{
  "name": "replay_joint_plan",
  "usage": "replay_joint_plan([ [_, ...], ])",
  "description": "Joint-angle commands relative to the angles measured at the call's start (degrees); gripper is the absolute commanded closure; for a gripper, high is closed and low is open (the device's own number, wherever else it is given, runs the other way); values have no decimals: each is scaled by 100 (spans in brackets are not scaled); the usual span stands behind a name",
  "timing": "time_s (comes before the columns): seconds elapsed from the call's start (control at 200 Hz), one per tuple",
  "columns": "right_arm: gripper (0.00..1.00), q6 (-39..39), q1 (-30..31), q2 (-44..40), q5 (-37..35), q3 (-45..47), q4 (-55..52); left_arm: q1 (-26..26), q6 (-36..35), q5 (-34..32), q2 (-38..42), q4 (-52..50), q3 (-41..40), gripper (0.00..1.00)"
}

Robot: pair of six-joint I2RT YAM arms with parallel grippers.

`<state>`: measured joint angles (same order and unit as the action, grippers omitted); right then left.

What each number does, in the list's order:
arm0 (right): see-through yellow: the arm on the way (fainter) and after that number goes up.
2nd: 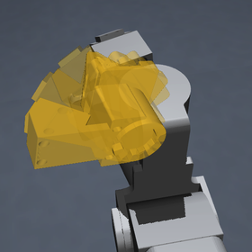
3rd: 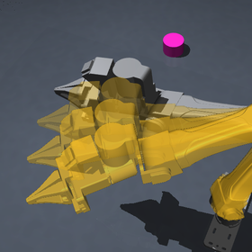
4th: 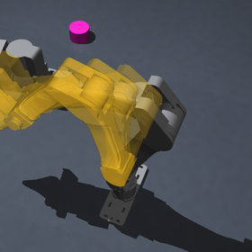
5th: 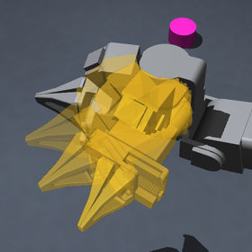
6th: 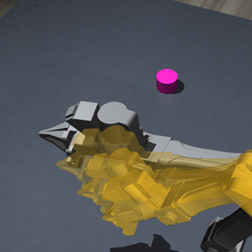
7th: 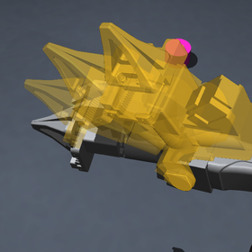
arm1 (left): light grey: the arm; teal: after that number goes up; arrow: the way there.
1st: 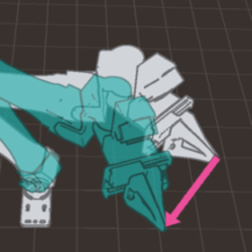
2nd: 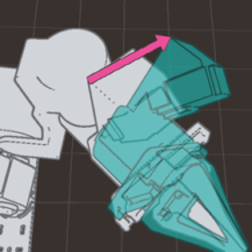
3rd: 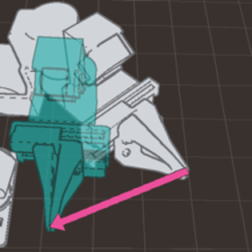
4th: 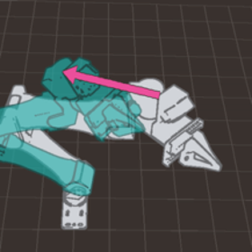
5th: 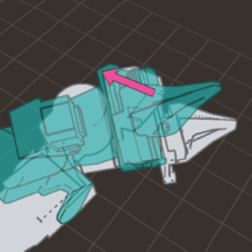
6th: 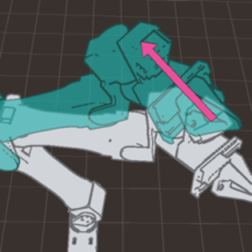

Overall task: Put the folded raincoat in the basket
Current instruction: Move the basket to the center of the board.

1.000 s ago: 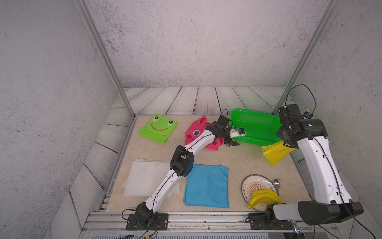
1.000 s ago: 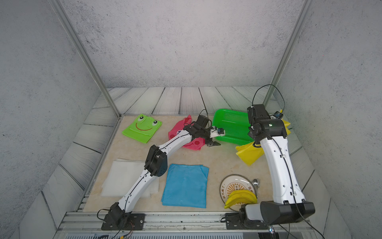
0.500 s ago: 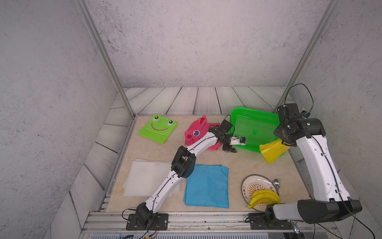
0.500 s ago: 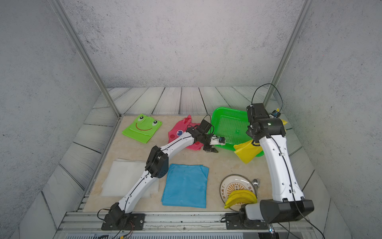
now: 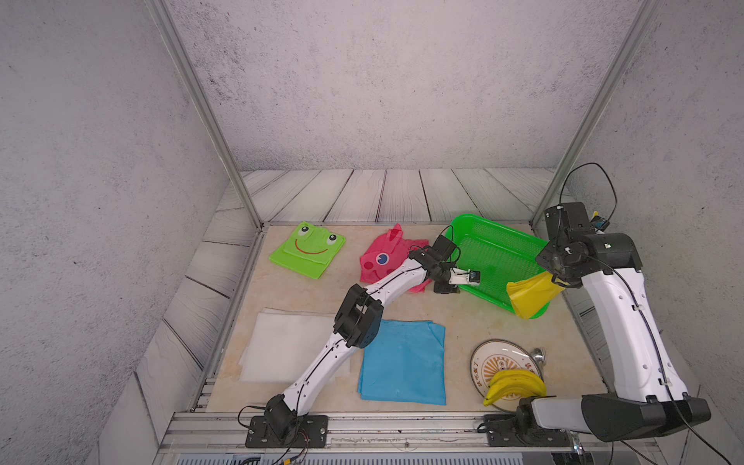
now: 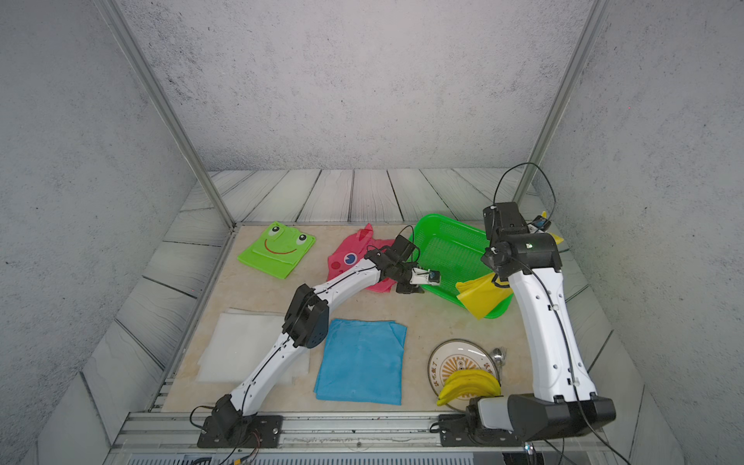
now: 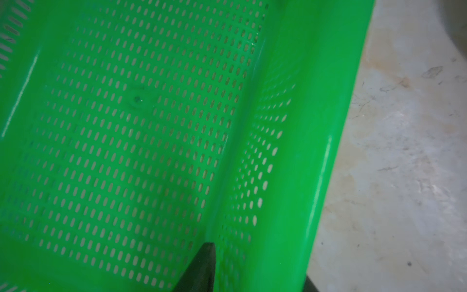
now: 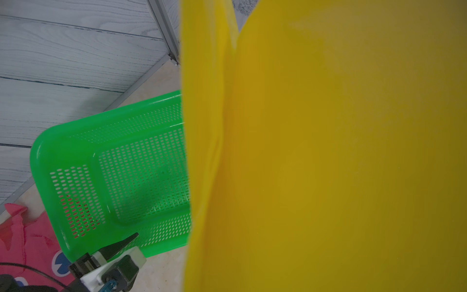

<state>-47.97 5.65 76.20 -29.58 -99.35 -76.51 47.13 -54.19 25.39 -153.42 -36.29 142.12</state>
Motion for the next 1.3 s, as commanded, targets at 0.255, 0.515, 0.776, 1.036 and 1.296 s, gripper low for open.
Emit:
replay_joint_plan([
  [0.255,100,-335,-25,-87,-428,-19,-329,110,436,-161,1653,464,-1621,77],
  [0.515,100,-511,-23,-14,73,-231,-463,440,383,150,2049,307,-2231,86],
  [0.776,100,-847,-83,135,698,-285,-490,974,1122,-254,1794,544,-2272,85],
  [1.036,100,-1146,-703,352,1333,-136,-479,1037,1912,-378,1968,333,-2418,82],
  [1.296,100,-1680,-954,362,2745,585,125,1044,2849,-611,2485,350,-3130,82],
])
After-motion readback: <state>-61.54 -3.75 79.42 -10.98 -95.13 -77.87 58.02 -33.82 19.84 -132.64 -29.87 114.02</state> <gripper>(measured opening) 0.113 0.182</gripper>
